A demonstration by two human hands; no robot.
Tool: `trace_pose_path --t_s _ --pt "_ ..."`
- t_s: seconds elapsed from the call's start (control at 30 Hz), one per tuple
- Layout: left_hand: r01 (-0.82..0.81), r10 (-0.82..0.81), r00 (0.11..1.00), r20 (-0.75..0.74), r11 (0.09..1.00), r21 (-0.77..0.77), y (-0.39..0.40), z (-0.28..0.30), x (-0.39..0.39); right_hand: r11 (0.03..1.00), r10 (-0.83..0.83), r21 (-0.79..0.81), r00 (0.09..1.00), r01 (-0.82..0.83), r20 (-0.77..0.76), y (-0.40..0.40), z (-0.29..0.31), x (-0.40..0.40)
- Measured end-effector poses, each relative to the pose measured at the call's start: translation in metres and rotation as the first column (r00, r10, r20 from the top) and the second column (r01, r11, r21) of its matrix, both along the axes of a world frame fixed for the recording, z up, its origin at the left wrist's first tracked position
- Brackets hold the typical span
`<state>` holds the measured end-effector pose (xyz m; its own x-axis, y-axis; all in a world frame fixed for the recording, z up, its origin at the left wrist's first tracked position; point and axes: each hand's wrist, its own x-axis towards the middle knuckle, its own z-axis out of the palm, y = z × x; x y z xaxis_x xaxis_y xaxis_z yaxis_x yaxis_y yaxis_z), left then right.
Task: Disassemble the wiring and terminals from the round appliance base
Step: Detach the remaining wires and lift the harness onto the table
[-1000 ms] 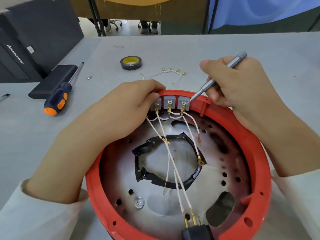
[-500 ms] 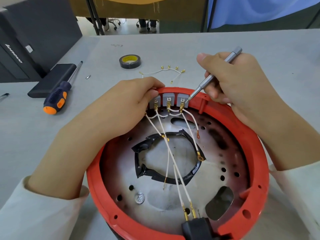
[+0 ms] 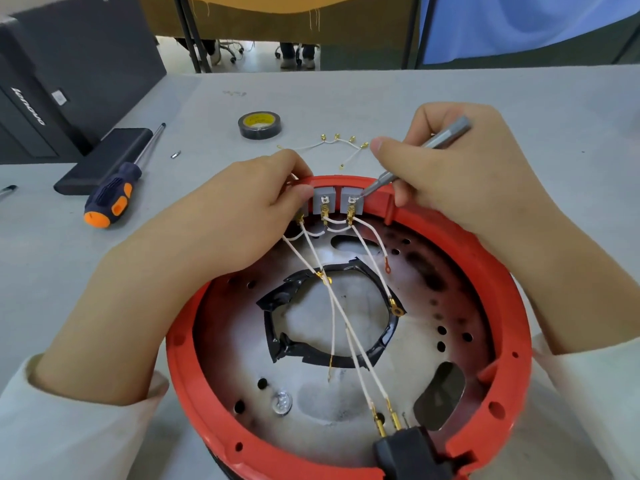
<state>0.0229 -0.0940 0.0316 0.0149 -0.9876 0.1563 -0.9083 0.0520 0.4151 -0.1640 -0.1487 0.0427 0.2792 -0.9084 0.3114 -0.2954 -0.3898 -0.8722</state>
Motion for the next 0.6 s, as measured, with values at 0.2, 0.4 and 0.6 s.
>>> trace_pose_path --t_s 0.2,0.4,0.6 --pt "0.064 -0.065 0.998 0.014 0.998 0.022 -0.0034 -0.0029 0.0029 0.998 -0.017 -0.056 1.0 0.016 -0.022 -0.0004 -0.0029 0.0007" --pt "0.063 -0.063 0.998 -0.009 0.998 0.003 -0.0036 -0.0052 0.0018 0.999 0.017 -0.041 0.999 -0.019 -0.048 -0.0012 -0.0058 -0.0004" --pt "0.071 -0.071 0.997 -0.013 0.997 0.002 -0.004 -0.0058 0.0024 0.997 0.034 -0.065 0.997 -0.039 -0.067 -0.0001 -0.0068 0.0006"
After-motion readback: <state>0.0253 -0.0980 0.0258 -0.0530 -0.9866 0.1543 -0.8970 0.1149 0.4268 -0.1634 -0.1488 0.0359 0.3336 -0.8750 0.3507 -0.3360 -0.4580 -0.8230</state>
